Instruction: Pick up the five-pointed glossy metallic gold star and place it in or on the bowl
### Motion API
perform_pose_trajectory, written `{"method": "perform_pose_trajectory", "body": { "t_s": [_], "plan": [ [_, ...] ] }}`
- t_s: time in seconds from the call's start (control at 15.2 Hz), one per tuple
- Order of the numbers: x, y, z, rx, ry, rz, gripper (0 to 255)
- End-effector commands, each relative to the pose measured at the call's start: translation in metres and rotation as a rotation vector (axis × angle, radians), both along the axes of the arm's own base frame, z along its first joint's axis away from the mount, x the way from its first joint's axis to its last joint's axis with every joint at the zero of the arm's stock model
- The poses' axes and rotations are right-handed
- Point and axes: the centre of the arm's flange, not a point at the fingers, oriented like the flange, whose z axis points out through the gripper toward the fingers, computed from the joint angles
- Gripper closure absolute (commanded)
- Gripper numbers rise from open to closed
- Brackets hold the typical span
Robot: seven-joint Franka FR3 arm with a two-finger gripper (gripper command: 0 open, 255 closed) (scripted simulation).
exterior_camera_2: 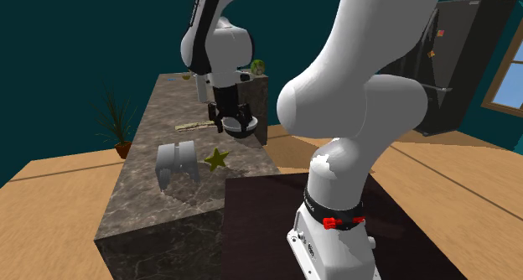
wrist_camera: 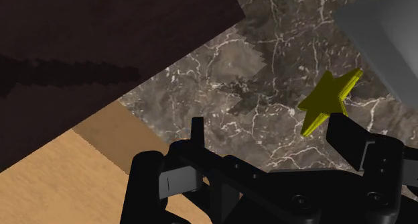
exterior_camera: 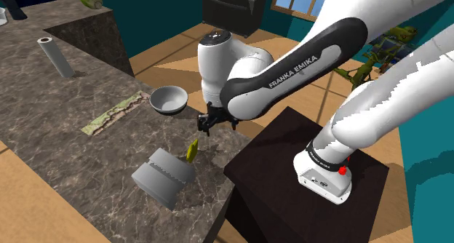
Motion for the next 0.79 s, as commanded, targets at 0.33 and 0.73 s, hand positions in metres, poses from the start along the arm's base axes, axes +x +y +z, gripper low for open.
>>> {"method": "perform_pose_trajectory", "body": {
  "t_s": [0.33, 0.73],
  "plan": [
    [0.036, 0.055, -0.065, -0.005, -0.034, -0.135, 0],
    [0.064, 0.087, -0.113, -0.011, -0.056, -0.221, 0]
  ]
}}
